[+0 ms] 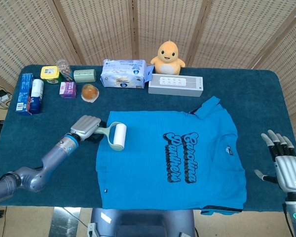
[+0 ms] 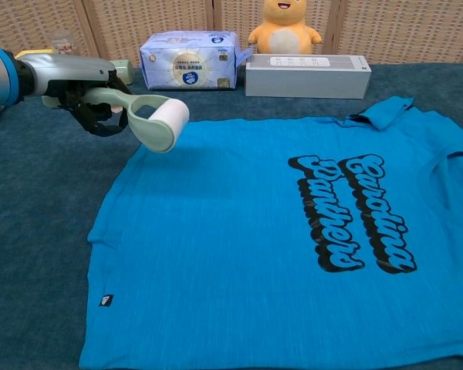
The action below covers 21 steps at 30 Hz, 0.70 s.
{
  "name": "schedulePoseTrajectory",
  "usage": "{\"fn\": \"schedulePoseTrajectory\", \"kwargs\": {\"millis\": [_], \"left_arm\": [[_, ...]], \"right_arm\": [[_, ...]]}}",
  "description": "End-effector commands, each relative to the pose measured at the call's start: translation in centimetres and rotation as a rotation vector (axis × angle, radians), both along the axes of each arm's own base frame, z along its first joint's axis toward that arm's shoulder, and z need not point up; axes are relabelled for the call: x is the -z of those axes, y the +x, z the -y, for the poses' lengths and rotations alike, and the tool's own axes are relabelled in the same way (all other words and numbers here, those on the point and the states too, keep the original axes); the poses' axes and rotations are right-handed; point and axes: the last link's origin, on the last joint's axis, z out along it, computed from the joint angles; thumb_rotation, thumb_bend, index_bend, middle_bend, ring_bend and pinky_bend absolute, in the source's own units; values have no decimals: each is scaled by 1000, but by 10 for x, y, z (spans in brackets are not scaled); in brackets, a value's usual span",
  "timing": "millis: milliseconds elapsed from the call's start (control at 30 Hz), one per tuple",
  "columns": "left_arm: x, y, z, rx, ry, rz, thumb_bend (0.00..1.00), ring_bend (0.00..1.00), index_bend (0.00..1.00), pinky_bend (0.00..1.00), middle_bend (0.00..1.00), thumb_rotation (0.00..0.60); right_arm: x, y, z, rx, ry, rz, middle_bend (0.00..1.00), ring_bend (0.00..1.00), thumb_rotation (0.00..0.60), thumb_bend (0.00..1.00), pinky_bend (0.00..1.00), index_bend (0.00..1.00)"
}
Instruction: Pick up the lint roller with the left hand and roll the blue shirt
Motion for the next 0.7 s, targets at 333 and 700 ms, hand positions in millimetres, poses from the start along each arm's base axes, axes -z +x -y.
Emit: {"fn": "schedulePoseTrajectory", "kwargs": {"millis": [333,700], "left_arm": [[-2,-4,-2,22,40,-16,0,795,835,981,1000,600],[2,2,4,0,3,52,677,795,857,981,1000,600]], "right_arm": [[1,0,0,3,-4,-4,0,0,600,0,0,60],[0,1,0,0,-4,4,0,0,600,0,0,60]]}}
